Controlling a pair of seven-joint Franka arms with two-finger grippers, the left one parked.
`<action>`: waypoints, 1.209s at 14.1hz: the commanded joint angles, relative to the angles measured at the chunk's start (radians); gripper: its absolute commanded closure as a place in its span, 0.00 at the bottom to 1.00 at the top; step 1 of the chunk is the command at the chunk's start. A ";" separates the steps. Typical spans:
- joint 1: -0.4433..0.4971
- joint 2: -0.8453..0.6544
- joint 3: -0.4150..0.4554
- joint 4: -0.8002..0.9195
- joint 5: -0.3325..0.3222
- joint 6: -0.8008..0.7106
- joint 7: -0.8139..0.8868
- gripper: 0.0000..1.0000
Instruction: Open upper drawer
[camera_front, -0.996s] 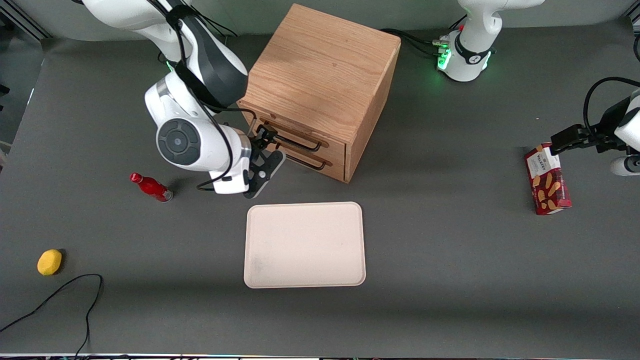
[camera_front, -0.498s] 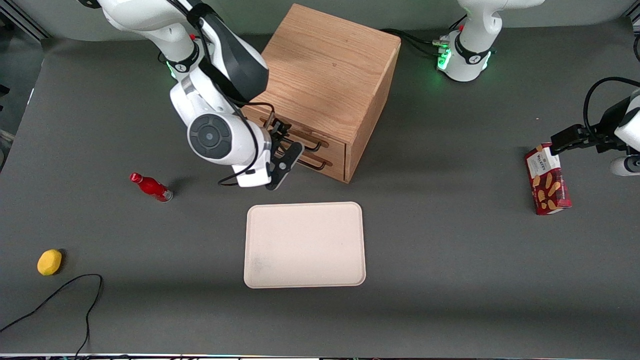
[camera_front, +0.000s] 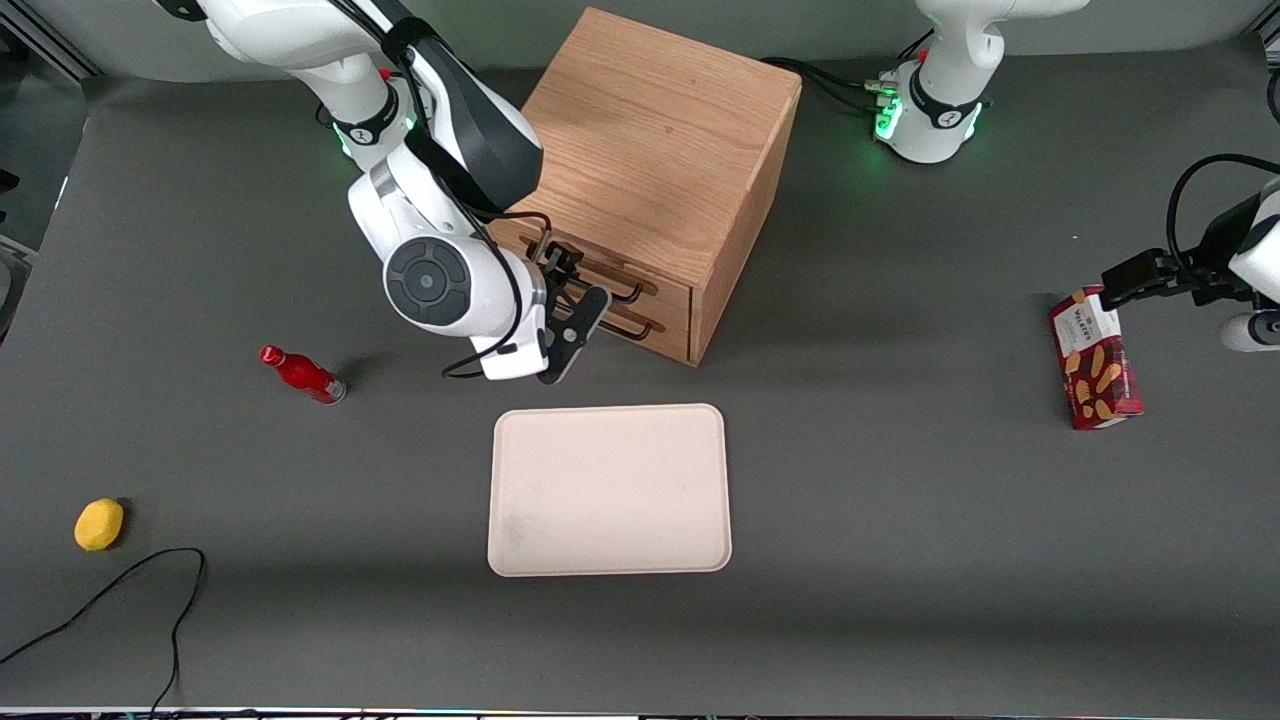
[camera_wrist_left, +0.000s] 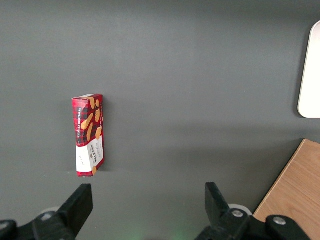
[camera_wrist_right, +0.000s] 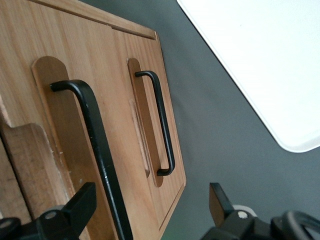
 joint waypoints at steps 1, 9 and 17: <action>0.009 0.003 -0.005 0.006 0.000 0.011 -0.037 0.00; 0.027 -0.017 -0.005 -0.071 -0.003 0.013 -0.030 0.00; 0.023 0.000 -0.005 -0.076 -0.015 0.090 -0.039 0.00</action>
